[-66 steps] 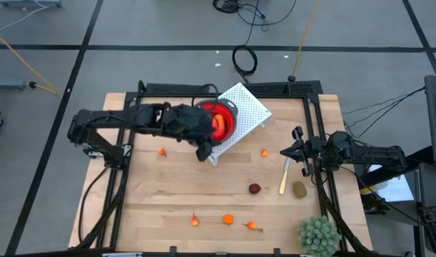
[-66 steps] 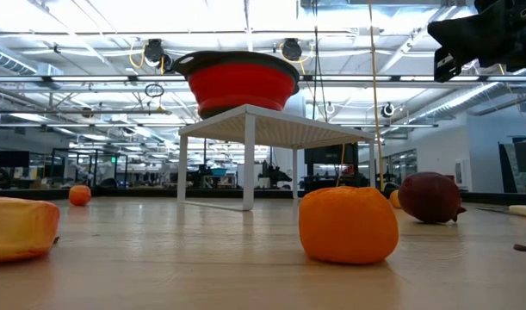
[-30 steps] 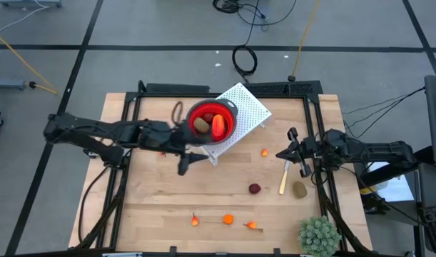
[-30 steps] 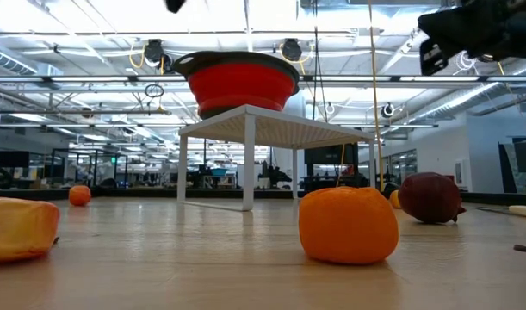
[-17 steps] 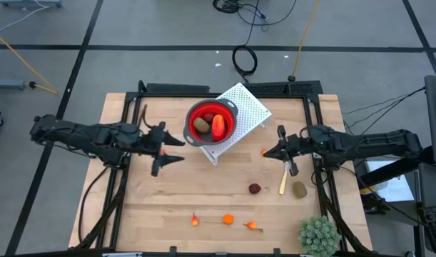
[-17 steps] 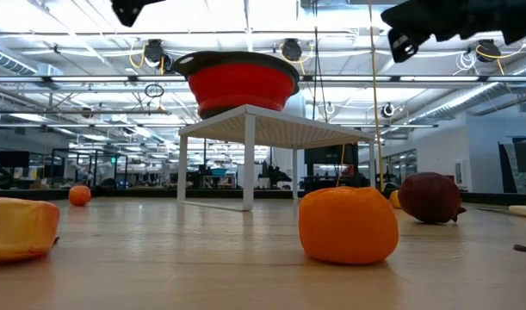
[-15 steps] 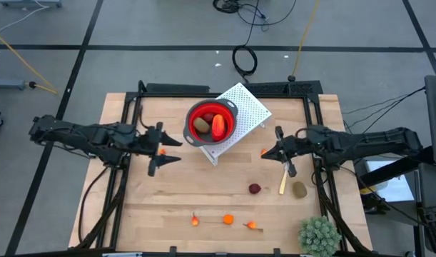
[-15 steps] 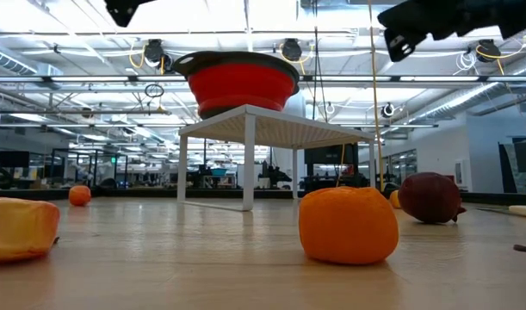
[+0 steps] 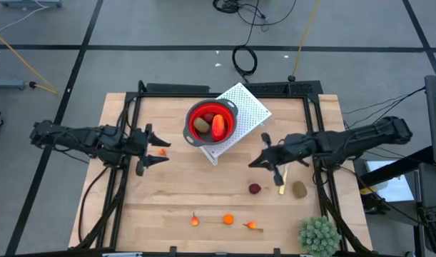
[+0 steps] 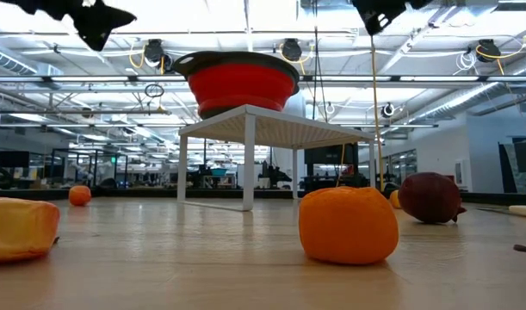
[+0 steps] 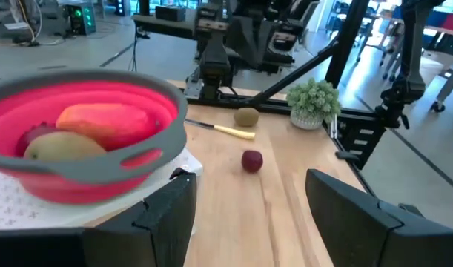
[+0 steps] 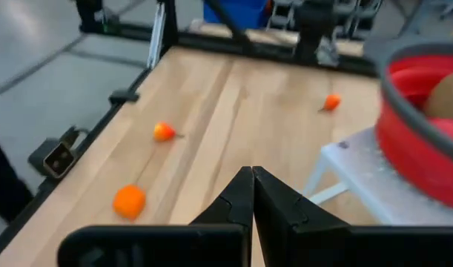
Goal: Pick & Place Fruit
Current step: Put the pomegranate into the red strainer bowl on the shelf
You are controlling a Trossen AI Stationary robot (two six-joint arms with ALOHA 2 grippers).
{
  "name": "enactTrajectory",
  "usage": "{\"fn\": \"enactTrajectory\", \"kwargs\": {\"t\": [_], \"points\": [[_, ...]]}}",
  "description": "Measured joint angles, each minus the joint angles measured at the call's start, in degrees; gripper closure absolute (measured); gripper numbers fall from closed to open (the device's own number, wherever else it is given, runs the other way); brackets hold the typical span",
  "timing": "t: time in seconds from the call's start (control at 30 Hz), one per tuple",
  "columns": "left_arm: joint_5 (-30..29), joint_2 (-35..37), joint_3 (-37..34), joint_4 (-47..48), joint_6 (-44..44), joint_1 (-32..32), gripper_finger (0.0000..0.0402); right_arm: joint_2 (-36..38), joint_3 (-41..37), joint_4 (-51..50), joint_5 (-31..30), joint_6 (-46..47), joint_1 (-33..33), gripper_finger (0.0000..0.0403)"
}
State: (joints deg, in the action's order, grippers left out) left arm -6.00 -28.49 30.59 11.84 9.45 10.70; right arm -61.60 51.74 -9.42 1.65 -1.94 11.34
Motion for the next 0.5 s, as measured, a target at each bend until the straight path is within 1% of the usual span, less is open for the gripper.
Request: {"fn": "enactTrajectory", "kwargs": {"t": [0.13,0.3,0.5], "points": [[0.24,3.93,-2.75,-0.04,-0.65,0.0,0.0149,-5.12,5.5,-6.01,-0.14,1.57,2.46,0.0403],[2.71,9.15,-5.52,-0.05,-2.5,0.0,0.0149,-11.6,12.76,-15.01,-0.13,1.69,4.89,0.0403],[3.52,14.59,-8.3,1.98,-2.78,-0.02,0.0149,-18.57,19.29,-22.35,-0.07,1.72,5.72,0.0403]]}}
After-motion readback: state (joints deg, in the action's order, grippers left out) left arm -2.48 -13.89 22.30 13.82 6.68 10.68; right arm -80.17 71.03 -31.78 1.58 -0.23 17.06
